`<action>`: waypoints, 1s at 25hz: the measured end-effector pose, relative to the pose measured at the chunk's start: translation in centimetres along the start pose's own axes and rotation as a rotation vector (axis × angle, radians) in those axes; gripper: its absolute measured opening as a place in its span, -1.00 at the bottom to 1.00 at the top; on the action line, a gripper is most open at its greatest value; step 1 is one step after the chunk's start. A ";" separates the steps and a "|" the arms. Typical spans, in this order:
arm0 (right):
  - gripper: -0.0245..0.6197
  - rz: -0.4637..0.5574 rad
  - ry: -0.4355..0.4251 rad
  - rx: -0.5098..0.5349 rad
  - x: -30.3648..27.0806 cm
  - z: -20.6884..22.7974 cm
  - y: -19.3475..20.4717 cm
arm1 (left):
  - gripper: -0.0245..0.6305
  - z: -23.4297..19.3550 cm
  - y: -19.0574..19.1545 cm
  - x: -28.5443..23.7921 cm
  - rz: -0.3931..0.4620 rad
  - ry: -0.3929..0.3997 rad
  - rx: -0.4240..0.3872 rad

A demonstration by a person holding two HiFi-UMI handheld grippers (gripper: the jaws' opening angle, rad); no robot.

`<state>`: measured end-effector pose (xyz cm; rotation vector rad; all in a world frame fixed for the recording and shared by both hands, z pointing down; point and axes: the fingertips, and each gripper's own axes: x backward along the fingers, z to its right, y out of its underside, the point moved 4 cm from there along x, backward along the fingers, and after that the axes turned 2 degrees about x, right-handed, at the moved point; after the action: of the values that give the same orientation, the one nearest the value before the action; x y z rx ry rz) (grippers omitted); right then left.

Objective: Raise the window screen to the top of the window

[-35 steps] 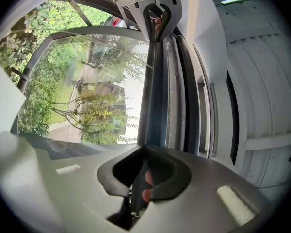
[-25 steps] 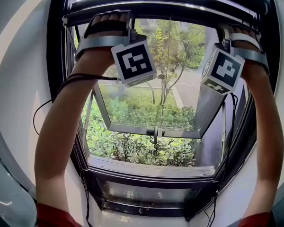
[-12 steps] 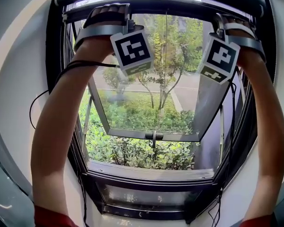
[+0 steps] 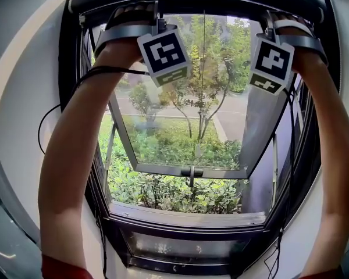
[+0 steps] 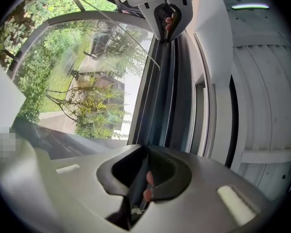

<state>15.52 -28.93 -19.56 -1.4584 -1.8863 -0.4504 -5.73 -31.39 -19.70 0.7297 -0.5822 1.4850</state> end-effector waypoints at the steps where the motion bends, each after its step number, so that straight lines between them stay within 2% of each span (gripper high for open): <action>1: -0.78 -0.001 0.003 0.008 -0.1 0.0 0.0 | -0.81 -0.1 -0.1 -0.1 0.002 -0.008 0.007; 7: -0.78 0.000 0.041 0.014 -0.8 0.4 0.2 | -0.82 -0.4 -0.2 -0.4 0.001 -0.017 -0.001; 19: -0.78 -0.012 0.053 -0.040 -0.9 1.4 0.1 | -0.81 -1.3 0.1 -0.7 -0.027 -0.012 -0.014; 25: -0.78 -0.017 0.048 -0.083 -1.0 1.5 0.1 | -0.81 -1.1 -0.1 -0.6 -0.005 -0.007 0.051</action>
<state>15.30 -28.63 -21.27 -1.4725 -1.8638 -0.5724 -5.72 -30.97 -20.94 0.7754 -0.5495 1.4979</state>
